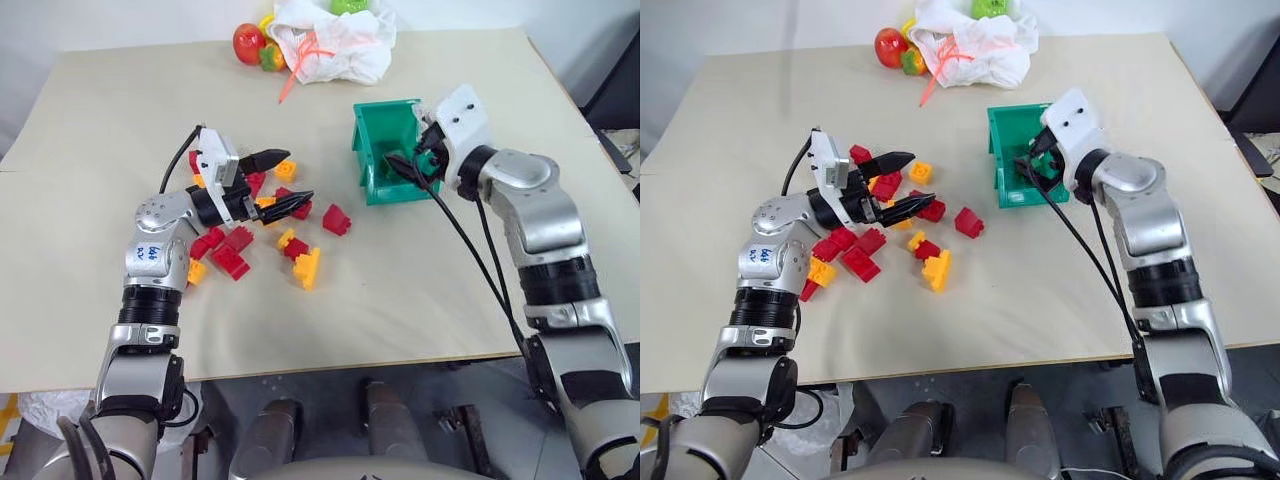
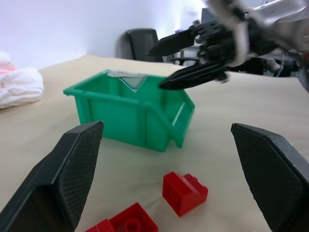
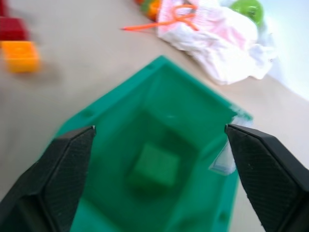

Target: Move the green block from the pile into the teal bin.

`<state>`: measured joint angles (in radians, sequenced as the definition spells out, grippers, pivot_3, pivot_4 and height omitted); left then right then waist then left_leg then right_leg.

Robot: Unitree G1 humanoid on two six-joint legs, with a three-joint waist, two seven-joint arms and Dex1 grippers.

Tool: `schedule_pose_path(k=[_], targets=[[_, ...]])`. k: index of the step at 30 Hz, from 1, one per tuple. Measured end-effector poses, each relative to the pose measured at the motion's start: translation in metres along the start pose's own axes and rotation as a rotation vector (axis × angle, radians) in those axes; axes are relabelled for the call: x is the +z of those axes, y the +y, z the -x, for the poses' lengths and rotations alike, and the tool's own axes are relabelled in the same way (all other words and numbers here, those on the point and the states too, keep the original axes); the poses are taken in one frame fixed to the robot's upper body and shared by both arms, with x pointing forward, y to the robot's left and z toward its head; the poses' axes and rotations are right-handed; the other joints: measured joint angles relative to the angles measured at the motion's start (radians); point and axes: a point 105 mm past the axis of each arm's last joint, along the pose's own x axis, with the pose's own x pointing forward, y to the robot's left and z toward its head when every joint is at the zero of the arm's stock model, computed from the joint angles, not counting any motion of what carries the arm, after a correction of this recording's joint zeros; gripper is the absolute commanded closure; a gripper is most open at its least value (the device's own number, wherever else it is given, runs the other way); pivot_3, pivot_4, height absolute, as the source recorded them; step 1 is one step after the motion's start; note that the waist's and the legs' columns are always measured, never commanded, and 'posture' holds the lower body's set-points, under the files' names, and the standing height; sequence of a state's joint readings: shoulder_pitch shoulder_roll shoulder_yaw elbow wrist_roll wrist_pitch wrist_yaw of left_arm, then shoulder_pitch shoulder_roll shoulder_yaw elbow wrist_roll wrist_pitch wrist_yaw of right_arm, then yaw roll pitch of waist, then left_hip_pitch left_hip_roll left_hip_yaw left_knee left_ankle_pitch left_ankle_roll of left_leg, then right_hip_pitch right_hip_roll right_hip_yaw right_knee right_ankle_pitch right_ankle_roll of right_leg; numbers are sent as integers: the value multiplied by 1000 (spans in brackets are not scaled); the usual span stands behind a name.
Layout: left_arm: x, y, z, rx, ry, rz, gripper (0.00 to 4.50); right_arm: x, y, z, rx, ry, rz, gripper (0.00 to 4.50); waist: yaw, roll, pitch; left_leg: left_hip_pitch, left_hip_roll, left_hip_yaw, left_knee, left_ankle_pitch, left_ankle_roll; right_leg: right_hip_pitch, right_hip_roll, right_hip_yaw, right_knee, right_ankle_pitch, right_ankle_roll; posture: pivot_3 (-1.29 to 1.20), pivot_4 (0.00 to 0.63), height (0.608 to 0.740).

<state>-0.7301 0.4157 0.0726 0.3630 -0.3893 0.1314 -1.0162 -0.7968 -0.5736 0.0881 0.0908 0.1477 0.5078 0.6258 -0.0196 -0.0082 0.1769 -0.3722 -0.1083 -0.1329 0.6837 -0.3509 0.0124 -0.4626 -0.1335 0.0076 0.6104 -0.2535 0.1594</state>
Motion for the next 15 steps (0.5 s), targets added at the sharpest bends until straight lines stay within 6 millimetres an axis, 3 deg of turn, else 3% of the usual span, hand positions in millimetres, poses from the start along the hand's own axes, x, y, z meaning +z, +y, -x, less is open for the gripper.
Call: schedule_pose_path(k=[7,10,13,15], targets=[[-1,14,46,68,112,53,0,-22,30,63,242,32,-35,23,-8,0,0,2,1,2,0,0,0,1,1,1,1,0,0,0,150,740],[-2,21,86,125,169,39,0,-26,48,88,391,-64,-29,23,-12,0,0,4,3,5,-2,0,-1,1,3,3,2,0,-1,0,150,740],[-10,23,125,199,227,44,0,-52,55,109,479,-18,-36,23,-6,0,0,5,1,5,0,0,0,2,1,3,2,0,-1,0,150,740],[-15,19,137,215,236,69,0,-60,53,112,487,-12,-46,23,-3,0,0,4,1,5,1,0,1,2,0,3,1,2,-1,0,150,740]])
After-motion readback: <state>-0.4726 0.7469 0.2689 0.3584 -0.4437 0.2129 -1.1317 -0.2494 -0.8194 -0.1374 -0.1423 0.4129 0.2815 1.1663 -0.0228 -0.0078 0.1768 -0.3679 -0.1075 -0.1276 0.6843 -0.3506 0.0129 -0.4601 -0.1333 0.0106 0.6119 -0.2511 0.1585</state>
